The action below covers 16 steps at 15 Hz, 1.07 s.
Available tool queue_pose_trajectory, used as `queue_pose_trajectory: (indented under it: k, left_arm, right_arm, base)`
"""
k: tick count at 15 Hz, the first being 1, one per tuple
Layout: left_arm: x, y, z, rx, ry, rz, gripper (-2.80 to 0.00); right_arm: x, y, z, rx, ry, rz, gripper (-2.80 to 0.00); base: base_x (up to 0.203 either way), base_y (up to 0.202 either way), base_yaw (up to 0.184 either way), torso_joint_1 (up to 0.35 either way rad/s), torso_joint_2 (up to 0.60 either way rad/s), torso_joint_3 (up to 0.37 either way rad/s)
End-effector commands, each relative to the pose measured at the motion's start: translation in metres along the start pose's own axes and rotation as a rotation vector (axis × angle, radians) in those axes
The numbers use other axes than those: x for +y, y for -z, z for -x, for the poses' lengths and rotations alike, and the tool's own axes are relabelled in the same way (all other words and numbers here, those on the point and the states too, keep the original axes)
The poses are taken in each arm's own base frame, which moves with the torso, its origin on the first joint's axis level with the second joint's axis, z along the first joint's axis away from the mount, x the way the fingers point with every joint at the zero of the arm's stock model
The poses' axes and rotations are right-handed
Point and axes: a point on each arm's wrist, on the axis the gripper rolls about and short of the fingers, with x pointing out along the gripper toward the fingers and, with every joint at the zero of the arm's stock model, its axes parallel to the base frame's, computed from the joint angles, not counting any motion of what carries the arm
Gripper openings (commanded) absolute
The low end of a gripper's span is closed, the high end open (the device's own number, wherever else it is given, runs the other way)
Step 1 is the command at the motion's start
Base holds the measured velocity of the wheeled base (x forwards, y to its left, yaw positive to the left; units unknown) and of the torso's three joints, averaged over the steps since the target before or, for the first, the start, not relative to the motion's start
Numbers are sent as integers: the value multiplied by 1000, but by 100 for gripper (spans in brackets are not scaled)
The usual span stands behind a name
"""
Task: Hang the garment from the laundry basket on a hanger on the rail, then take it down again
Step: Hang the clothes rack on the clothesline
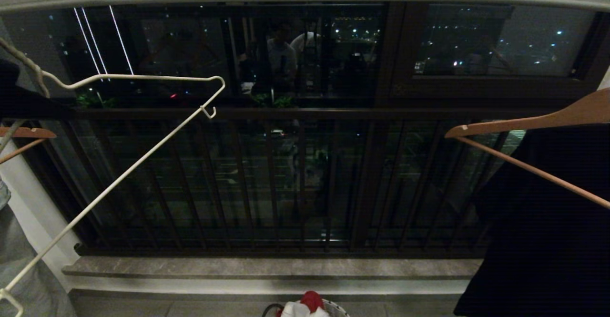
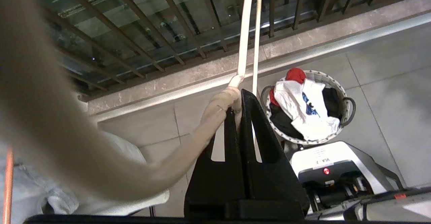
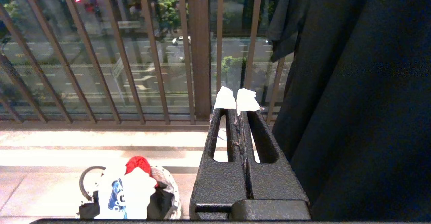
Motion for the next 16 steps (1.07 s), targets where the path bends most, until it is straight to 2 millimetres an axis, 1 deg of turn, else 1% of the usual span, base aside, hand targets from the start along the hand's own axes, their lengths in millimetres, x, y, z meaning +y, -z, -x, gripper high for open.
queue_pose_trajectory:
  k: [1, 3, 6, 8, 10, 12, 16]
  left_arm:
    - [-4, -5, -12, 26, -4, -36, -280]
    - [-4, -9, -16, 12, -10, -31, -280]
    - [-6, -13, -28, 25, -26, -30, -280]
    - [-2, -17, -34, 11, -53, -28, -280]
    - [1, -16, -32, 7, -60, -37, -280]
    - [2, -16, -31, 6, -26, -32, -280]
    - [11, -12, -19, -27, 52, -35, -280]
  right_arm:
    - [0, 0, 0, 1, 0, 0, -280]
    - [0, 0, 0, 1, 0, 0, -280]
    - [0, 0, 0, 1, 0, 0, -280]
    - [0, 0, 0, 1, 0, 0, -280]
    - [0, 0, 0, 1, 0, 0, -280]
    - [0, 0, 0, 1, 0, 0, -280]
    - [0, 0, 0, 1, 0, 0, -280]
  base:
    - [0, 0, 0, 0, 0, 0]
    - [0, 0, 0, 0, 0, 0]
    - [0, 0, 0, 0, 0, 0]
    - [0, 0, 0, 0, 0, 0]
    - [0, 0, 0, 0, 0, 0]
    - [0, 0, 0, 0, 0, 0]
    - [0, 0, 0, 0, 0, 0]
